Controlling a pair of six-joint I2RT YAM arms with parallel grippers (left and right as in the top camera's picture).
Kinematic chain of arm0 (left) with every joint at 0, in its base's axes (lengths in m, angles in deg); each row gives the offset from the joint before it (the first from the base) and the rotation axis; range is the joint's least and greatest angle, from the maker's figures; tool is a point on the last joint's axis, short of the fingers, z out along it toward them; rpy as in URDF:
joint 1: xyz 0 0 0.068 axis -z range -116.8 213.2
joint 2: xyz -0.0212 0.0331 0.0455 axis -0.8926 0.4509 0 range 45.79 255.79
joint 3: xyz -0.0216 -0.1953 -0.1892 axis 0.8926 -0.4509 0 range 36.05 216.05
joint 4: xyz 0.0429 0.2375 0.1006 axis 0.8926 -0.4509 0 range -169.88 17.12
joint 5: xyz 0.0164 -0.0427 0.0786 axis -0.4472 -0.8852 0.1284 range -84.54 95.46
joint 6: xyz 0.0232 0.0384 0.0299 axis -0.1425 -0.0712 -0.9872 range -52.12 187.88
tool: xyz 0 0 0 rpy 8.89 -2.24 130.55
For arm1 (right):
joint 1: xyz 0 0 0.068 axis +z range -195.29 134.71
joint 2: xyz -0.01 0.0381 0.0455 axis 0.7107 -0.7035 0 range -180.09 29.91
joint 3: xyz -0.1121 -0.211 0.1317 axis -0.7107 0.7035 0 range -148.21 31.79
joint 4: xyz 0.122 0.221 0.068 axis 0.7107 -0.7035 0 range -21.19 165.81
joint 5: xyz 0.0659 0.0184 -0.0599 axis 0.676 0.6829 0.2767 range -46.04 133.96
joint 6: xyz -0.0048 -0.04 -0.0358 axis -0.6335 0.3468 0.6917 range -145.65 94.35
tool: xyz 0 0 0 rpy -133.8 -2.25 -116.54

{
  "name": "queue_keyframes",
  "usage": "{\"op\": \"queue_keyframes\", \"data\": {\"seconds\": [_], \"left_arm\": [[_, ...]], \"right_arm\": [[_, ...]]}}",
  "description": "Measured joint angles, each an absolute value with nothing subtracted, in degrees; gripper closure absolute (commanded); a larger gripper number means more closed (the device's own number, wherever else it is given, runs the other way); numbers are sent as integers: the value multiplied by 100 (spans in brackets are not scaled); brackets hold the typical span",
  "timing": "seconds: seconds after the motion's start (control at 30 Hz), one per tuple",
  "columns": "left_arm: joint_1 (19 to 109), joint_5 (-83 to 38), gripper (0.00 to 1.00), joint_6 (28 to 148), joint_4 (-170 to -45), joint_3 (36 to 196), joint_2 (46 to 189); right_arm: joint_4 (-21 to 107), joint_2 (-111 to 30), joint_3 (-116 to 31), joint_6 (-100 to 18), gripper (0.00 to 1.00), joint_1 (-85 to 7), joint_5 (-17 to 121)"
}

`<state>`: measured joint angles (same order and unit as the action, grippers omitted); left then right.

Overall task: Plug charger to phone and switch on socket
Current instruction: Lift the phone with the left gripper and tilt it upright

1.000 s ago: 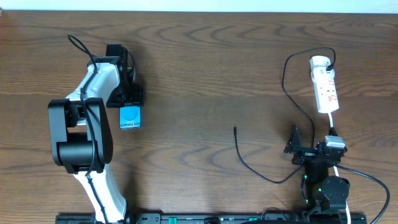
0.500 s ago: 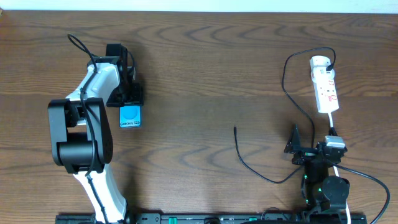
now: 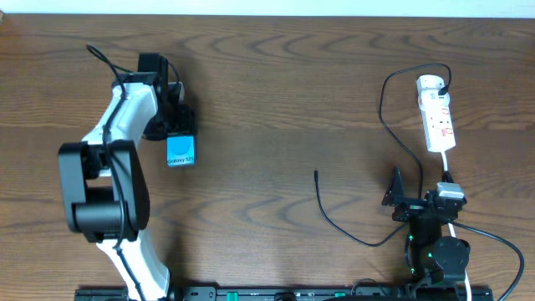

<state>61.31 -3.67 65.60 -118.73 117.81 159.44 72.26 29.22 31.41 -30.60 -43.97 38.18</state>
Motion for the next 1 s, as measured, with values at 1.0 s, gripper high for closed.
{"op": "queue_keyframes", "data": {"seconds": [1.0], "left_arm": [[6131,-4450,93,12118,-12384,11787,14202]], "right_arm": [[7228,2922,3141,-3058,1,-4397,3816]]}}
